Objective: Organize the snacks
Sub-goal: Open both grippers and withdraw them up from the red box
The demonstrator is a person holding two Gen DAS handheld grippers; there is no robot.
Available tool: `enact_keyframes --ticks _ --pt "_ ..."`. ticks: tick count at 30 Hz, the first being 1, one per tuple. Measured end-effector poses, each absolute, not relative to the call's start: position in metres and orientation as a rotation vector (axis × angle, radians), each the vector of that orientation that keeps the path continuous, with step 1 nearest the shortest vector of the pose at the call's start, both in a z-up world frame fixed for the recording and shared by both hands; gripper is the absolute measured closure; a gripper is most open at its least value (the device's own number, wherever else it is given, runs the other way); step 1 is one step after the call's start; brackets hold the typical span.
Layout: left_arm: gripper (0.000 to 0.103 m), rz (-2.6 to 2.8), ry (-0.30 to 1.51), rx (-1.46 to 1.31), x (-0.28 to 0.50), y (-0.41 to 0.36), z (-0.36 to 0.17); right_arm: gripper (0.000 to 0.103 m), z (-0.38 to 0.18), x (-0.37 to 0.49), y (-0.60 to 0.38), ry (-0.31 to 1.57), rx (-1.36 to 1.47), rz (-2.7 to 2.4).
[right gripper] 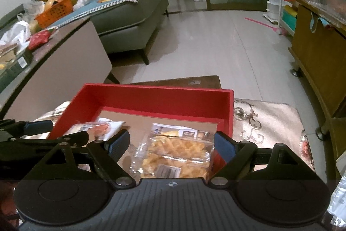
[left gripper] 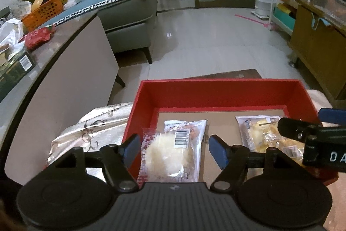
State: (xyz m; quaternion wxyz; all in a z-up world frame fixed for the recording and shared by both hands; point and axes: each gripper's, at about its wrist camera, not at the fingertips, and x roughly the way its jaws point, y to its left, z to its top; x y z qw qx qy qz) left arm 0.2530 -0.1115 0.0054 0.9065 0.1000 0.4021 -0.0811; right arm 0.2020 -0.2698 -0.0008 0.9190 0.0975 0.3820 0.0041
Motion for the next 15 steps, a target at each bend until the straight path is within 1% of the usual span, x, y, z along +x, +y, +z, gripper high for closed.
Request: enact_keyframes --ticks 7,10,15 --pt "0.038 -0.171 0.813 0.188 0.242 -0.107 0.017 0.014 0.006 0.193 -0.264 0.777 0.204 0.018" --pt "0.033 -0.167 0.806 0.183 0.24 -0.105 0.019 0.014 0.008 0.189 -0.262 0.771 0.208 0.02" --pt "0.033 -0.164 0.811 0.18 0.239 -0.103 0.02 0.014 0.01 0.187 -0.263 0.769 0.212 0.02"
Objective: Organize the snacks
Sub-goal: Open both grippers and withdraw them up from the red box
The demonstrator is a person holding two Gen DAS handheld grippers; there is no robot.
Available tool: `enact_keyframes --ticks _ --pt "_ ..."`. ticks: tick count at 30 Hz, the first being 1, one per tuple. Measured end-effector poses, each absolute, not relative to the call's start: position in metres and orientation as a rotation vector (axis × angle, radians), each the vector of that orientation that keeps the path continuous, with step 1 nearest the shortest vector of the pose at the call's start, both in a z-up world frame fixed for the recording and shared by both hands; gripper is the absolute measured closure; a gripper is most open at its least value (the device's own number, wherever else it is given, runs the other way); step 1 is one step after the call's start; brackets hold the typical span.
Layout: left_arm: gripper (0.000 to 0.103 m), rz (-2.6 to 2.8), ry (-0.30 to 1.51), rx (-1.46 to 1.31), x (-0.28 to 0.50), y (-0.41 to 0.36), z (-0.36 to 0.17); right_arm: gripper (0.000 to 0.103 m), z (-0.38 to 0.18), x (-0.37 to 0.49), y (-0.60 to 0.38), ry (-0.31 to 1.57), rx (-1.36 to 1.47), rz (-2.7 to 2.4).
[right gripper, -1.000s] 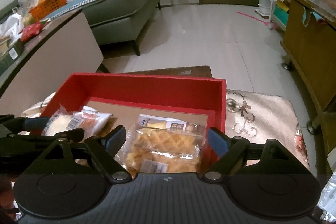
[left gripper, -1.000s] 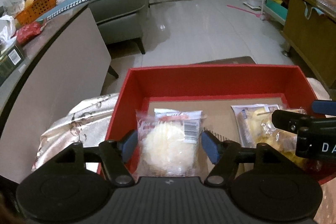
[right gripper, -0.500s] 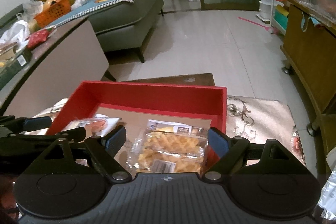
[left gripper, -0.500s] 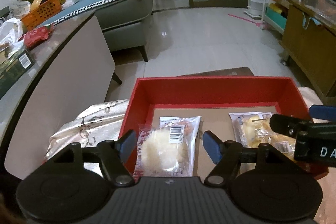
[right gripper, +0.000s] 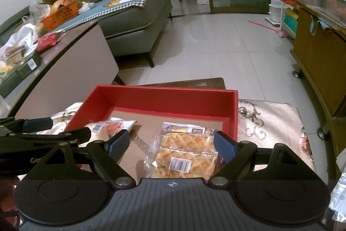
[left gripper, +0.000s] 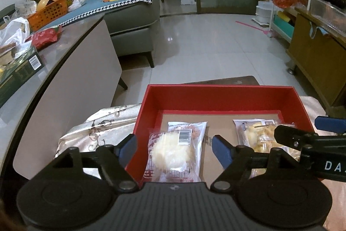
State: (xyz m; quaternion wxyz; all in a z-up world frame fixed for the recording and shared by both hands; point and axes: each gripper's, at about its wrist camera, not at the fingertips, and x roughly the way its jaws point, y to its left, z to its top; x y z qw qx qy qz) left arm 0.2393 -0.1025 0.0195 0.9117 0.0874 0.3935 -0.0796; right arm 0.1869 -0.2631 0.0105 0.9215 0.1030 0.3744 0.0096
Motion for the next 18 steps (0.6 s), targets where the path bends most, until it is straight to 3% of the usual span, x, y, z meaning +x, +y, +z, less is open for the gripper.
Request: enact_keyframes --ticks 18 --pt "0.032 -0.137 0.826 0.194 0.222 -0.086 0.021 0.013 0.014 0.175 -0.254 0.778 0.195 0.047"
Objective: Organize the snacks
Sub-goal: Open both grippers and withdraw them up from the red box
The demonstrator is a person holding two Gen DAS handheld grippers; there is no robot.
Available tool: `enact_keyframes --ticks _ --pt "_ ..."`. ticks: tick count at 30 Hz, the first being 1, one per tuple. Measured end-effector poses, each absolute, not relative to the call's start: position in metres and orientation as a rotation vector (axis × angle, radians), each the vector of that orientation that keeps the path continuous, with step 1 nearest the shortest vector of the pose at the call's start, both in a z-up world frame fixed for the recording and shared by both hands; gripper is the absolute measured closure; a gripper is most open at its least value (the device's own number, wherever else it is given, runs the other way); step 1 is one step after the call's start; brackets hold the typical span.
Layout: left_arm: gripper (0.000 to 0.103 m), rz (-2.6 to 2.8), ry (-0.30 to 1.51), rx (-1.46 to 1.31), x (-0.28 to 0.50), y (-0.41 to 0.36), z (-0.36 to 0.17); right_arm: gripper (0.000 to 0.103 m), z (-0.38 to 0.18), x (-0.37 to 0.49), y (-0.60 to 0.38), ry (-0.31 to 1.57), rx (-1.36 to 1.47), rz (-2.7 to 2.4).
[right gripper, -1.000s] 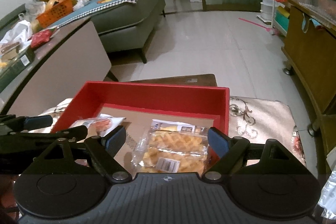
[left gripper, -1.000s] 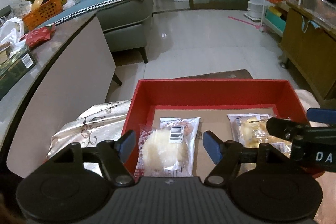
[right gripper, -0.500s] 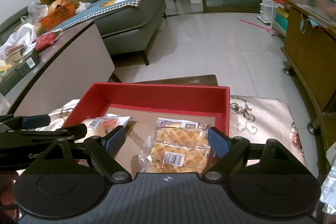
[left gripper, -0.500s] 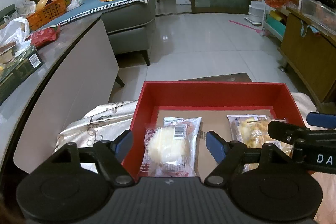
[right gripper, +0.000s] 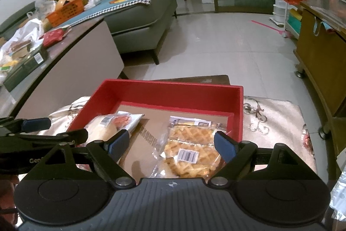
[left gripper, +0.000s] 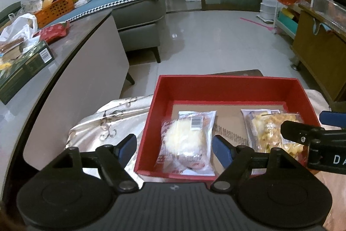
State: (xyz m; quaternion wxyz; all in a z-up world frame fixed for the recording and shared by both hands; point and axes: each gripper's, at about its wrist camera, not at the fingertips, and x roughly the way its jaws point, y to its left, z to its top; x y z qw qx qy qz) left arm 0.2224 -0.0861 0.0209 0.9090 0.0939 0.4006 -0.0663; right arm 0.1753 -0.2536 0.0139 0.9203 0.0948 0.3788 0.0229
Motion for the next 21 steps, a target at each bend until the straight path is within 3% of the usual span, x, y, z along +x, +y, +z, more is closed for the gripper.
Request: enact_keyframes --ticks 21 --pt "0.032 -0.125 0.84 0.192 0.186 -0.056 0.027 0.012 0.019 0.15 -0.23 0.802 0.172 0.103"
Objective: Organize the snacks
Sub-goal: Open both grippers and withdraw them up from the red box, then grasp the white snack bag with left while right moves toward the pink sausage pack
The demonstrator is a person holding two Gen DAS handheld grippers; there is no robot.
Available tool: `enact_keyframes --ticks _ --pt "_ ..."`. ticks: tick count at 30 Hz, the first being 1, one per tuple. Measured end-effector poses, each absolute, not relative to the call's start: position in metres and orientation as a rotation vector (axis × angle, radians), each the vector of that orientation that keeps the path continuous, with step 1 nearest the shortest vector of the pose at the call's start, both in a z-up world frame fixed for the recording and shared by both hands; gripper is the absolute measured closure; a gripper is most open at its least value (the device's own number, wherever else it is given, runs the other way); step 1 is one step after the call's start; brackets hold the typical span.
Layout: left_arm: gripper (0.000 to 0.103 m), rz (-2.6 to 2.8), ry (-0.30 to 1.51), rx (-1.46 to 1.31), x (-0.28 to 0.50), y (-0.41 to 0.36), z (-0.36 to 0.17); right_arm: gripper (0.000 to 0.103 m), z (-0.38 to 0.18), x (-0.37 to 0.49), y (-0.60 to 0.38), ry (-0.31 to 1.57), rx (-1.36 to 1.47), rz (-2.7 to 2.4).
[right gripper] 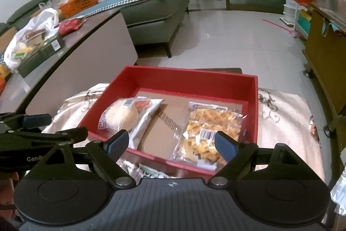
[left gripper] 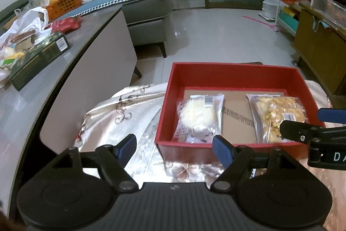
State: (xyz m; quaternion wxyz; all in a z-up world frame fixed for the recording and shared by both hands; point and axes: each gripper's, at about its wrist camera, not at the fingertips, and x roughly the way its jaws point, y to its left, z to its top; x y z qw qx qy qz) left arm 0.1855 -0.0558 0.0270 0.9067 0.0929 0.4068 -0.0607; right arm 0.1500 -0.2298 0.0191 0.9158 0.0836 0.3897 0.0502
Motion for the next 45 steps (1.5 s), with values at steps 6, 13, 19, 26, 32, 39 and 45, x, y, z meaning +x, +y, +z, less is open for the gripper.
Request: enact_keyframes --ticks 6,13,19,26,32,39,45 --pt "0.032 -0.115 0.858 0.185 0.178 -0.048 0.024 0.012 0.018 0.142 -0.224 0.813 0.16 0.117" --pt "0.032 -0.115 0.867 0.181 0.165 -0.041 0.023 0.012 0.018 0.137 -0.217 0.823 0.154 0.141" --pt "0.032 -0.109 0.884 0.187 0.152 -0.034 0.02 0.012 0.017 0.131 -0.21 0.843 0.15 0.162" --pt "0.032 -0.088 0.933 0.155 0.132 -0.016 0.012 0.012 0.012 0.122 -0.202 0.871 0.136 0.193" --pt "0.032 -0.055 1.006 0.132 0.118 0.0 -0.003 0.012 0.016 0.114 -0.197 0.873 0.133 0.221" --pt "0.032 0.005 1.042 0.084 0.119 0.025 -0.011 0.01 0.016 0.104 -0.194 0.887 0.111 0.238" --pt "0.032 0.017 1.057 0.068 0.124 0.035 -0.017 0.009 0.01 0.098 -0.191 0.917 0.081 0.249"
